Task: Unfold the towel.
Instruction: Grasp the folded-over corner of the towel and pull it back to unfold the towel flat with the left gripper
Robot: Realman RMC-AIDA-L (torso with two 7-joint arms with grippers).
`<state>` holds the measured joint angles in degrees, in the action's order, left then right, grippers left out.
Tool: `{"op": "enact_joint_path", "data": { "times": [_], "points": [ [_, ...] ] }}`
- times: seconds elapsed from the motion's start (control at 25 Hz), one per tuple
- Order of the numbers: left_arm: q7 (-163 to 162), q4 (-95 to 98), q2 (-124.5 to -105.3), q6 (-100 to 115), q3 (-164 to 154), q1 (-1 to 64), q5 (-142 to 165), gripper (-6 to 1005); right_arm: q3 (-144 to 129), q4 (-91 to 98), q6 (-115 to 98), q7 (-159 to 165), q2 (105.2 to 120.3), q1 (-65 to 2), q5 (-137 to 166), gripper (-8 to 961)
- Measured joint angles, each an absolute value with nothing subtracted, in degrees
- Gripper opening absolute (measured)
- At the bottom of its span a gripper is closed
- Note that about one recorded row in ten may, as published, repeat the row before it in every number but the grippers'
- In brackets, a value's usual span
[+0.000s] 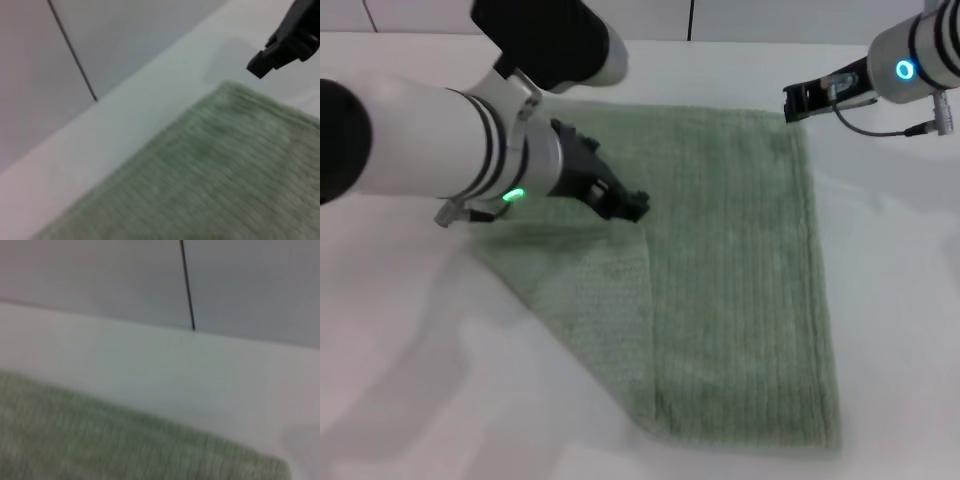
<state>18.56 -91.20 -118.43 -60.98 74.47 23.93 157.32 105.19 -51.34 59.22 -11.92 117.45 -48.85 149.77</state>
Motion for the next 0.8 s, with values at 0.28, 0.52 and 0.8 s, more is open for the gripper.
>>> {"op": "enact_joint_path", "data": {
  "times": [0.28, 0.52, 0.8],
  "points": [
    [16.7, -89.12, -118.6, -60.84, 70.48, 26.16, 157.52, 802, 104.91, -45.18, 57.08, -12.82, 117.8, -51.57, 151.77, 0],
    [16.69, -86.93, -118.65, -59.79, 69.39, 26.85, 157.53, 798, 104.34, -42.92, 54.98, -13.65, 118.23, -52.15, 151.47, 0],
    [16.69, -84.87, -118.66, -57.93, 68.61, 27.14, 157.55, 793, 102.08, -41.03, 53.1, -13.77, 118.51, -52.15, 149.86, 1]
  ]
}}
